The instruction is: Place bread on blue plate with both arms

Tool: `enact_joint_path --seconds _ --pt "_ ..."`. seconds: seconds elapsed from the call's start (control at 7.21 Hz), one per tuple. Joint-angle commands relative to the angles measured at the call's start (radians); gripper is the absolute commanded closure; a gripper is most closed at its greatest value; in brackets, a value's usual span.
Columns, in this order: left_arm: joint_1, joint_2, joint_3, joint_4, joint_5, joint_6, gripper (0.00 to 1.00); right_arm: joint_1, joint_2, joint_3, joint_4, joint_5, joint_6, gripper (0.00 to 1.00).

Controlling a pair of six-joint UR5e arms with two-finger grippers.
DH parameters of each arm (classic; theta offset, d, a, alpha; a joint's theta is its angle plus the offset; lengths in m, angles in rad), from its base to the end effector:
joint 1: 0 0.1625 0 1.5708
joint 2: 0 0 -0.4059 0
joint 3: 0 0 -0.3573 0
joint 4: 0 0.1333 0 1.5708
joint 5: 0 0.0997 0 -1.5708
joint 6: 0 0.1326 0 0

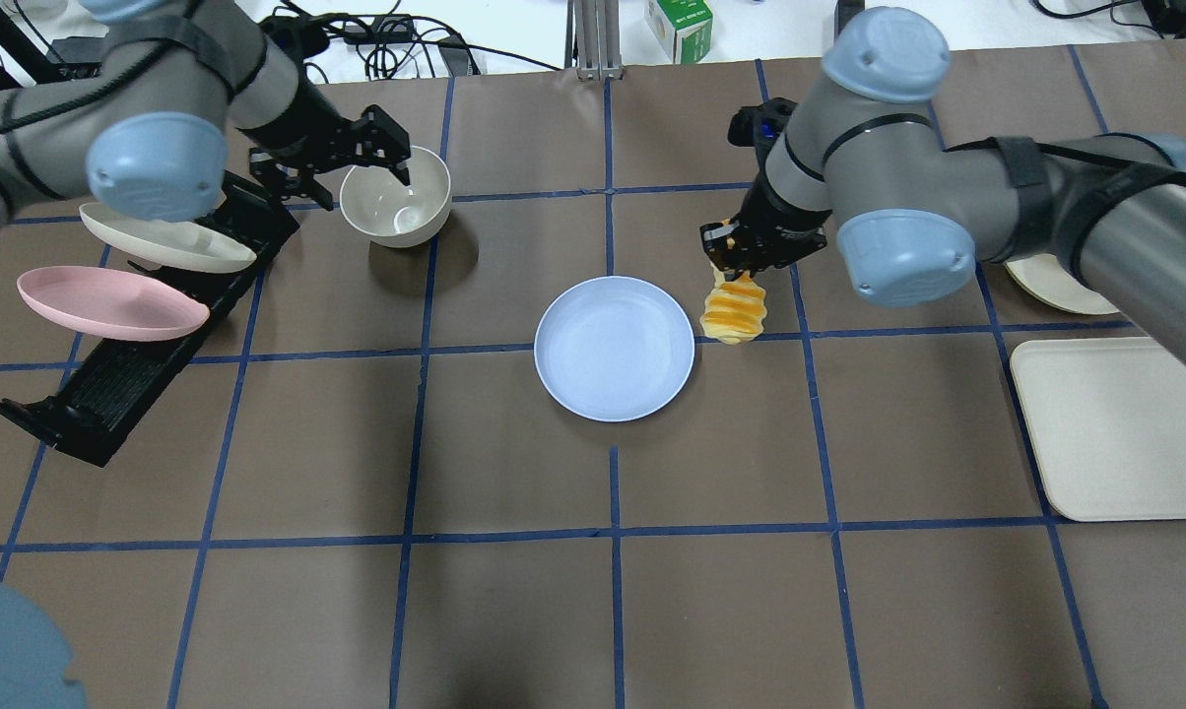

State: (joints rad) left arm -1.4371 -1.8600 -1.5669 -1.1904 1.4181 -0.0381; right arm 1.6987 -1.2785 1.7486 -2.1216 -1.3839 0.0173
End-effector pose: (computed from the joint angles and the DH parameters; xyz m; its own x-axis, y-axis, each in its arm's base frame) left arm -0.0761 -0.5857 0.3300 -0.9757 -0.1549 0.1549 -0.1700 0.9814 -0.0891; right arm 0.2262 -0.5208 0.2675 -0.9747 -0.1231 -0.1866 -0.1103 0.9909 -0.0774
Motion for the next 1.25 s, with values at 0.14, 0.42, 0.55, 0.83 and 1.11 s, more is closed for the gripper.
enact_joint_path --seconds 0.14,0.42,0.55,0.83,1.11 --pt "0.049 0.167 0.03 -0.281 0.134 0.047 0.0 0.105 0.122 -0.044 -0.075 0.002 0.113 0.94" --pt "0.032 0.263 0.042 -0.396 0.133 0.046 0.0 0.107 0.149 -0.043 -0.078 0.003 0.121 0.82" --pt "0.012 0.283 0.018 -0.402 0.127 0.041 0.0 0.108 0.156 -0.038 -0.078 0.002 0.166 0.67" --pt "-0.077 0.268 -0.002 -0.402 0.143 0.04 0.0 0.111 0.172 -0.037 -0.077 0.056 0.226 0.2" --pt "-0.13 0.3 -0.027 -0.403 0.177 0.037 0.0 0.111 0.176 -0.04 -0.08 0.069 0.239 0.06"
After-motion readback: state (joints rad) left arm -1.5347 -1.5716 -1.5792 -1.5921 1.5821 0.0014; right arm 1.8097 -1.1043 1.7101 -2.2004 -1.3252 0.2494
